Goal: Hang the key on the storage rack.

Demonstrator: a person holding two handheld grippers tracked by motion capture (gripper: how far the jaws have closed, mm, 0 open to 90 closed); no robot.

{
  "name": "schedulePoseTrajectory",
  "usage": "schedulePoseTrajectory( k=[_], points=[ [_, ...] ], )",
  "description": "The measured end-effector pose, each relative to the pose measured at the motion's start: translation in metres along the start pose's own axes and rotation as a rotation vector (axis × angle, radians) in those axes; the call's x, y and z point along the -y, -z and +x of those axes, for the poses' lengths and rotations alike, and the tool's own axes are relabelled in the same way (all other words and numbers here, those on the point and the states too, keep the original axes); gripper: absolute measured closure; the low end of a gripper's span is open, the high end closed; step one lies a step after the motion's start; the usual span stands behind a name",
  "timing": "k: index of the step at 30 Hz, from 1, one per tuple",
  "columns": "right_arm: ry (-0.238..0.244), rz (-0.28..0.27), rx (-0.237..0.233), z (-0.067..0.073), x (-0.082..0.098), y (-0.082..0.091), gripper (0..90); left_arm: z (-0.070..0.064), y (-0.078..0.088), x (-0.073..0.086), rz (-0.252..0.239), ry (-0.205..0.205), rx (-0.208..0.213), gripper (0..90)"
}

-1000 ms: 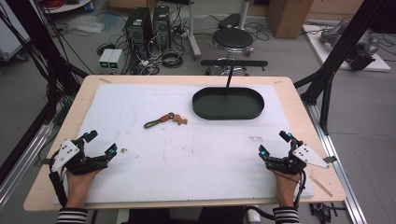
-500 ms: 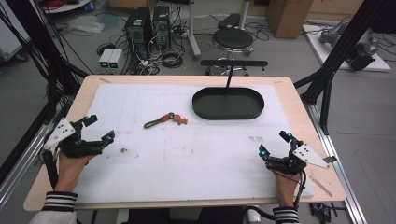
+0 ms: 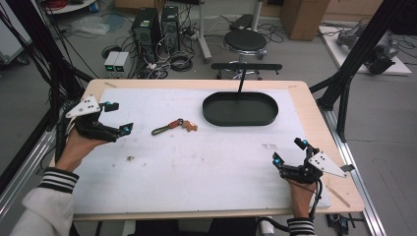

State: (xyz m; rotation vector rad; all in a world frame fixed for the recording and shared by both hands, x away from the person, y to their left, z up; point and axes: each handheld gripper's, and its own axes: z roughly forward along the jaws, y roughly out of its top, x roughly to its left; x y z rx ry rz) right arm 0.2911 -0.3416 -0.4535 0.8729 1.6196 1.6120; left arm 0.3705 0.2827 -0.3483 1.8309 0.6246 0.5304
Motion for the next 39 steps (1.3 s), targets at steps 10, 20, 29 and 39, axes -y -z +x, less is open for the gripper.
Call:
schedulePoseTrajectory(
  k=[10, 20, 29, 39],
  points=[
    [-0.011, 0.003, -0.002, 0.0, 0.0, 0.0, 0.6, 0.019, -0.045, -0.029, 0.205, -0.047, 0.051, 5.8],
    [-0.007, 0.002, -0.003, 0.0, 0.0, 0.0, 0.6, 0.034, -0.09, -0.027, 0.403, -0.043, 0.066, 5.9],
    [-0.009, 0.002, -0.003, 0.0, 0.0, 0.001, 0.6, 0.032, -0.127, -0.023, 0.573, -0.073, 0.112, 7.8],
    [-0.012, 0.002, -0.003, 0.0, 0.0, 0.001, 0.6, 0.024, -0.152, -0.025, 0.689, -0.109, 0.153, 11.8]
  ],
)
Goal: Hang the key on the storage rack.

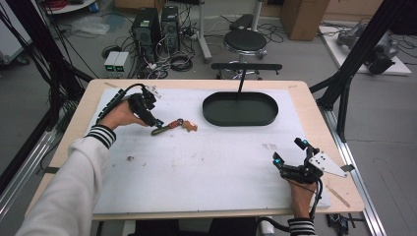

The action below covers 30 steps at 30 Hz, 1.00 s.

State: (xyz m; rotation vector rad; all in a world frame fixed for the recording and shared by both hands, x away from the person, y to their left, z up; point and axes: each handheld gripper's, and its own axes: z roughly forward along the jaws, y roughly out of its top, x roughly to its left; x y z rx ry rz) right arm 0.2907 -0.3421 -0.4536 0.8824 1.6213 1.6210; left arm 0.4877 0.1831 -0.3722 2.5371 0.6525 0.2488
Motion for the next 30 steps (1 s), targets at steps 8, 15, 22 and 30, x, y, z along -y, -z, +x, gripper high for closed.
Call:
schedulePoseTrajectory(
  k=[8, 15, 22, 30],
  points=[
    [-0.001, 0.0, 0.0, 0.0, 0.0, 0.0, 0.6, -0.008, -0.017, -0.009, 0.093, -0.052, 0.015, 15.6],
    [-0.007, -0.002, 0.001, 0.0, 0.0, 0.0, 0.6, -0.01, -0.026, -0.01, 0.161, -0.056, 0.01, 18.7],
    [-0.002, -0.005, 0.002, -0.001, 0.0, 0.0, 0.6, -0.011, -0.034, -0.01, 0.237, -0.029, 0.002, 22.8],
    [-0.006, -0.002, 0.0, -0.001, 0.0, 0.0, 0.6, -0.011, -0.038, -0.01, 0.279, -0.017, 0.005, 30.4]
  ],
)
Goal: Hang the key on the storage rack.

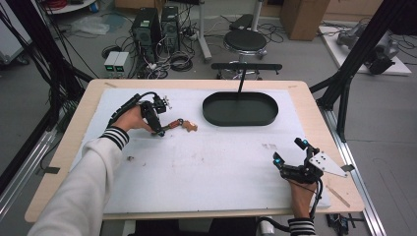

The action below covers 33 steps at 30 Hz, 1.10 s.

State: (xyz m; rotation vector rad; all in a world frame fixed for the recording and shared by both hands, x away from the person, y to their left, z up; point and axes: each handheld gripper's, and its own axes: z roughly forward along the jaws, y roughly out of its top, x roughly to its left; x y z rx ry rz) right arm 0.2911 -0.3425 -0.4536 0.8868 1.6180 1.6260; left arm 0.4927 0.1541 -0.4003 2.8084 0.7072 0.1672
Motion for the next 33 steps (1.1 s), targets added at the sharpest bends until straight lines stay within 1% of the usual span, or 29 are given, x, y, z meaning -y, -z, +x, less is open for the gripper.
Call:
schedulePoseTrajectory(
  k=[3, 4, 6, 8, 11, 14, 15, 16, 17, 18, 19, 20, 21, 22, 23, 24, 25, 26, 27, 28, 29, 30, 33],
  points=[
    [-0.001, 0.0, -0.001, 0.0, 0.0, 0.0, 0.6, -0.0003, -0.0004, -0.0008, 0.019, 0.008, 0.002, 35.5],
    [0.0, 0.001, 0.0, 0.0, 0.0, 0.0001, 0.6, -0.0004, -0.0008, -0.0018, 0.029, 0.018, 0.006, 36.3],
    [0.0, 0.001, 0.0, 0.0, 0.0, 0.0001, 0.6, -0.0005, -0.0011, -0.0023, 0.031, 0.019, 0.002, 37.5],
    [-0.001, 0.001, -0.001, 0.0, 0.0, 0.0001, 0.6, -0.0008, -0.0016, -0.0032, 0.035, 0.022, 0.001, 41.2],
    [-0.005, 0.002, -0.003, 0.0005, 0.0, 0.0002, 0.6, -0.0011, -0.0031, -0.0037, 0.043, 0.025, 0.011, 44.1],
    [0.004, -0.002, 0.0, -0.0002, -0.0001, -0.0002, 0.6, -0.0017, -0.0049, -0.0037, 0.053, 0.032, 0.015, 45.8],
    [-0.006, 0.003, -0.003, 0.0006, 0.0, 0.0002, 0.6, -0.0014, -0.0049, -0.0038, 0.053, 0.034, 0.02, 47.7],
    [-0.001, 0.001, 0.0, 0.0001, 0.0, 0.0, 0.6, -0.0011, -0.0048, -0.0038, 0.056, 0.033, 0.021, 51.9],
    [-0.001, 0.001, 0.0, 0.0001, 0.0, 0.0, 0.6, -0.0011, -0.0049, -0.0038, 0.057, 0.036, 0.021, 51.9],
    [-0.002, 0.0, -0.002, 0.0002, 0.0, 0.0, 0.6, -0.0011, -0.0051, -0.0037, 0.063, 0.033, 0.018, 58.0],
    [-0.002, 0.0, -0.002, 0.0002, 0.0, 0.0, 0.6, -0.0014, -0.0054, -0.0036, 0.075, 0.027, 0.013, 58.0],
    [-0.001, 0.001, -0.001, 0.0, 0.0, 0.0001, 0.6, -0.0016, -0.0056, -0.0037, 0.074, 0.031, 0.021, 61.0],
    [0.005, -0.004, -0.001, -0.0002, -0.0001, -0.0002, 0.6, -0.0026, -0.0054, -0.0039, 0.075, 0.034, 0.03, 69.7],
    [0.003, -0.004, 0.0, 0.0, -0.0001, -0.0002, 0.6, -0.0028, -0.0053, -0.0043, 0.076, 0.03, 0.037, 74.9],
    [-0.005, 0.003, -0.002, 0.0006, 0.0, 0.0002, 0.6, -0.0036, -0.005, -0.0048, 0.079, 0.025, 0.035, 76.9],
    [-0.006, 0.002, -0.001, 0.0007, 0.0, 0.0002, 0.6, -0.0047, -0.0052, -0.0052, 0.08, 0.023, 0.033, 77.6],
    [0.004, -0.004, 0.0, -0.0001, -0.0001, -0.0002, 0.6, -0.0047, -0.0052, -0.0052, 0.08, 0.023, 0.033, 78.0],
    [-0.006, 0.002, -0.002, 0.0007, 0.0, 0.0002, 0.6, -0.0047, -0.0051, -0.0049, 0.078, 0.024, 0.033, 78.2],
    [-0.006, 0.002, -0.002, 0.0007, 0.0, 0.0002, 0.6, -0.0044, -0.0048, -0.0041, 0.072, 0.03, 0.035, 78.3],
    [0.005, -0.005, 0.0, -0.0001, -0.0001, -0.0002, 0.6, -0.0043, -0.0047, -0.0036, 0.07, 0.029, 0.034, 78.4],
    [-0.006, 0.001, -0.002, 0.0008, 0.0, 0.0001, 0.6, -0.0043, -0.0047, -0.0036, 0.07, 0.029, 0.034, 78.5],
    [-0.005, 0.002, -0.002, 0.0007, 0.0, 0.0001, 0.6, -0.0049, -0.0047, -0.0031, 0.063, 0.036, 0.032, 78.6],
    [-0.008, 0.002, -0.003, 0.0008, 0.0, 0.0001, 0.6, -0.0052, -0.0043, -0.0029, 0.061, 0.032, 0.025, 78.7]
  ],
)
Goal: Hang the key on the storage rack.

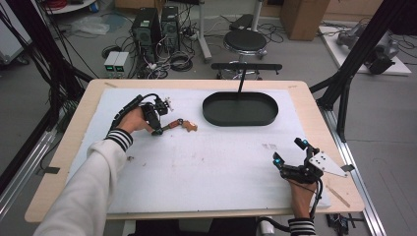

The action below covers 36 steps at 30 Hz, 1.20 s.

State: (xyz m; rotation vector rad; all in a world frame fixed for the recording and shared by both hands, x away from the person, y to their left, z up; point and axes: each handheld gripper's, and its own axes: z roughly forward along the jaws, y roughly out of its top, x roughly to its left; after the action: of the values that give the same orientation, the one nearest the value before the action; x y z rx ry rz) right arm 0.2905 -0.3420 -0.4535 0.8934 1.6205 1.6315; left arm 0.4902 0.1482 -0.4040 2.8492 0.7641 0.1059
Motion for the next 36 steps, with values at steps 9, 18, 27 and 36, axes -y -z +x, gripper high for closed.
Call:
schedulePoseTrajectory(
  k=[9, 18, 27, 36],
  points=[
    [0.002, 0.008, 0.001, -0.001, 0.0, -0.001, 0.6, 0.003, 0.01, 0.003, -0.065, 0.023, 0.002, 79.0],
    [-0.01, 0.047, -0.039, 0.001, -0.012, -0.009, 0.7, -0.002, 0.033, 0.006, -0.221, -0.004, 0.055, 79.2],
    [0.056, 0.089, -0.175, 0.009, -0.053, -0.035, 0.7, -0.013, 0.058, 0.009, -0.338, -0.032, 0.084, 79.5],
    [0.128, 0.158, -0.33, 0.023, -0.089, -0.068, 0.7, -0.035, 0.083, 0.011, -0.446, -0.102, 0.137, 79.5]
  ],
)
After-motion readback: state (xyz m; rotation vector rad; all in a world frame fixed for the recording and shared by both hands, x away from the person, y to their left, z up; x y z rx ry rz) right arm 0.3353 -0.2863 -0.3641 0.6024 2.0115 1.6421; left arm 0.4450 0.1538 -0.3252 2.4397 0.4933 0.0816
